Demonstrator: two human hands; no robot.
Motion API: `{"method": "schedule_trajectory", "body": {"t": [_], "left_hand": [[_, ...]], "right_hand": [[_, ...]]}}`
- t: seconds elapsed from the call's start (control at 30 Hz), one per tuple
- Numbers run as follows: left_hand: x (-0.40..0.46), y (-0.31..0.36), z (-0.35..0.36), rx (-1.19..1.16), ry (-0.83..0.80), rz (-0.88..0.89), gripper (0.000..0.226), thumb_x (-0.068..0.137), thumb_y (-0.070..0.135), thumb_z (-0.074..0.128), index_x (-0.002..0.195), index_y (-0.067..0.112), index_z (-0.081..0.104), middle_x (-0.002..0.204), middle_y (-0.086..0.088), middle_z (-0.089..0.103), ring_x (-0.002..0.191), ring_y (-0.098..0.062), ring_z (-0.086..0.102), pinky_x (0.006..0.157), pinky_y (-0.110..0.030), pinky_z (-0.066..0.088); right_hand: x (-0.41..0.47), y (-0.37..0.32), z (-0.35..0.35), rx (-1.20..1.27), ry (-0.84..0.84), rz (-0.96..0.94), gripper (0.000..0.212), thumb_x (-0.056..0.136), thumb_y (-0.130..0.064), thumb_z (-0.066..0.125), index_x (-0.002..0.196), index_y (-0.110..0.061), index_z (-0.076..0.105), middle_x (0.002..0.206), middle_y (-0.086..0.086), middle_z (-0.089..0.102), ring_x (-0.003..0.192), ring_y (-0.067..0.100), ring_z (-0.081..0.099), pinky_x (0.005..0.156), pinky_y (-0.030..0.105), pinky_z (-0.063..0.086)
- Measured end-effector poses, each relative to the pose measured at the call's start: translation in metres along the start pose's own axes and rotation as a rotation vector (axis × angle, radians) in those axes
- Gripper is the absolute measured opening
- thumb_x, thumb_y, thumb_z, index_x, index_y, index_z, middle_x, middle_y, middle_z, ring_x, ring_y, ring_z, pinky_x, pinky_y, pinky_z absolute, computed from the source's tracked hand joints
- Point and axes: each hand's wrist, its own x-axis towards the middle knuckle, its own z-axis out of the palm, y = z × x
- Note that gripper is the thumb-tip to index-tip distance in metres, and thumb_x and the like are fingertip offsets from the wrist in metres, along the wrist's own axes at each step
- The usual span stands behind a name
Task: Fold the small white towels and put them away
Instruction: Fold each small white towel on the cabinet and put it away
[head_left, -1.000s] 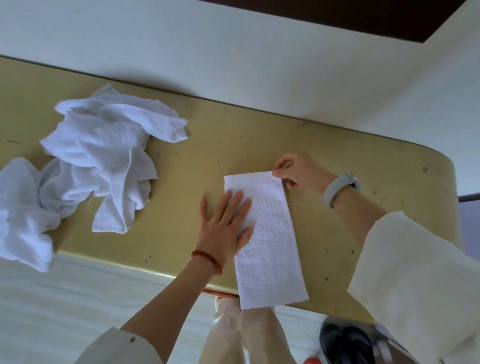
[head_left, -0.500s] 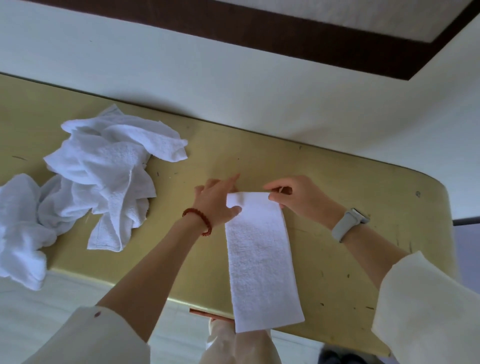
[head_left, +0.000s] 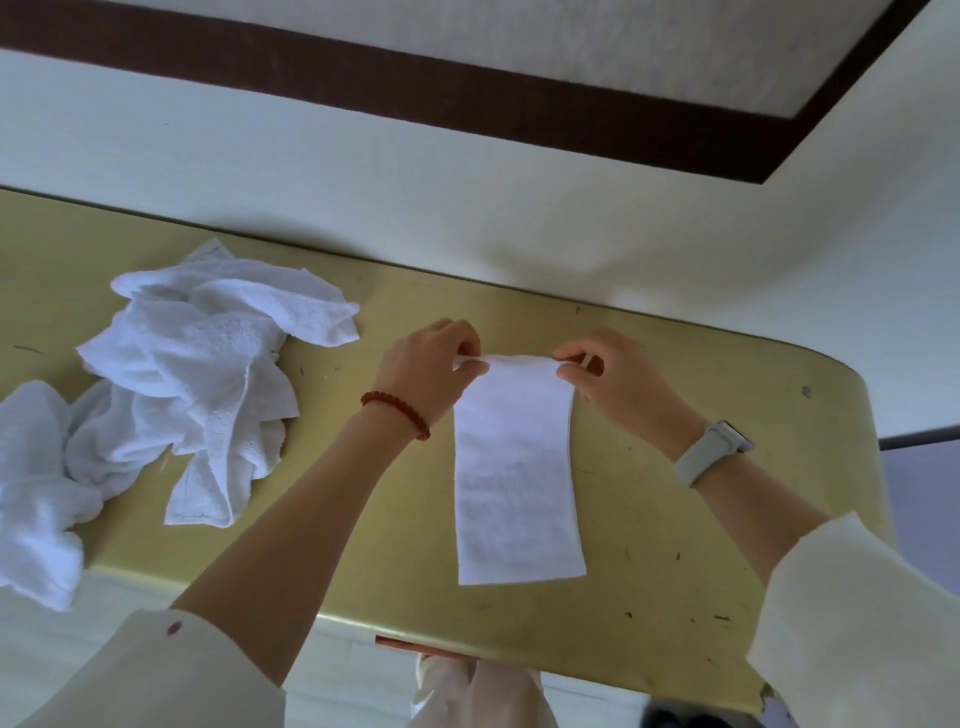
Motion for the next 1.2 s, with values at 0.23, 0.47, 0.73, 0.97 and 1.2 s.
{"method": "schedule_trajectory", "body": {"t": [0.23,0.47,0.73,0.97,1.2], "left_hand": [[-0.067,-0.008,0.037,-0.135,0.204,0.253,0.006,0.083,0.021,0.048,0.086,0.022,0.053,0.091,0.01,0.049,0.056,-0.014,0.056,0.047,-0.031,0.051],[-0.131,-0.03,0.069,-0.152,0.101,0.236,0.012,0.081,0.019,0.047,0.087,0.028,0.052,0.091,0.01,0.048,0.067,-0.009,0.051,0.051,-0.026,0.051],[-0.155,-0.034,0.081,0.02,0.066,0.253,0.018,0.08,0.014,0.047,0.078,0.017,0.065,0.078,0.002,0.063,0.062,-0.009,0.052,0.043,-0.018,0.039],[-0.154,-0.036,0.083,0.01,0.077,0.277,0.017,0.081,0.011,0.045,0.081,0.014,0.062,0.079,-0.002,0.062,0.071,-0.012,0.047,0.037,-0.025,0.045],[-0.159,-0.043,0.091,0.05,0.117,0.367,0.016,0.082,0.011,0.051,0.08,0.012,0.066,0.09,0.008,0.047,0.078,-0.012,0.048,0.04,-0.023,0.045]], "right_hand": [[-0.062,0.014,0.025,0.005,0.133,-0.069,0.008,0.083,-0.007,0.062,0.088,-0.013,0.066,0.086,-0.018,0.048,0.067,0.002,0.054,0.064,0.017,0.045],[-0.125,0.035,0.068,-0.028,0.142,-0.05,0.012,0.082,-0.014,0.058,0.09,-0.012,0.066,0.094,-0.001,0.058,0.072,0.009,0.051,0.064,0.023,0.044],[-0.157,0.044,0.096,-0.164,0.149,-0.085,0.022,0.082,-0.017,0.043,0.085,-0.012,0.065,0.089,0.004,0.057,0.078,0.012,0.05,0.051,0.026,0.045],[-0.158,0.043,0.101,-0.171,0.176,-0.111,0.028,0.085,-0.015,0.04,0.086,-0.005,0.066,0.088,0.012,0.057,0.073,0.025,0.058,0.05,0.028,0.049],[-0.157,0.053,0.105,-0.214,0.186,-0.16,0.012,0.077,0.005,0.062,0.087,-0.001,0.066,0.089,0.014,0.056,0.077,0.023,0.055,0.052,0.033,0.052]]}}
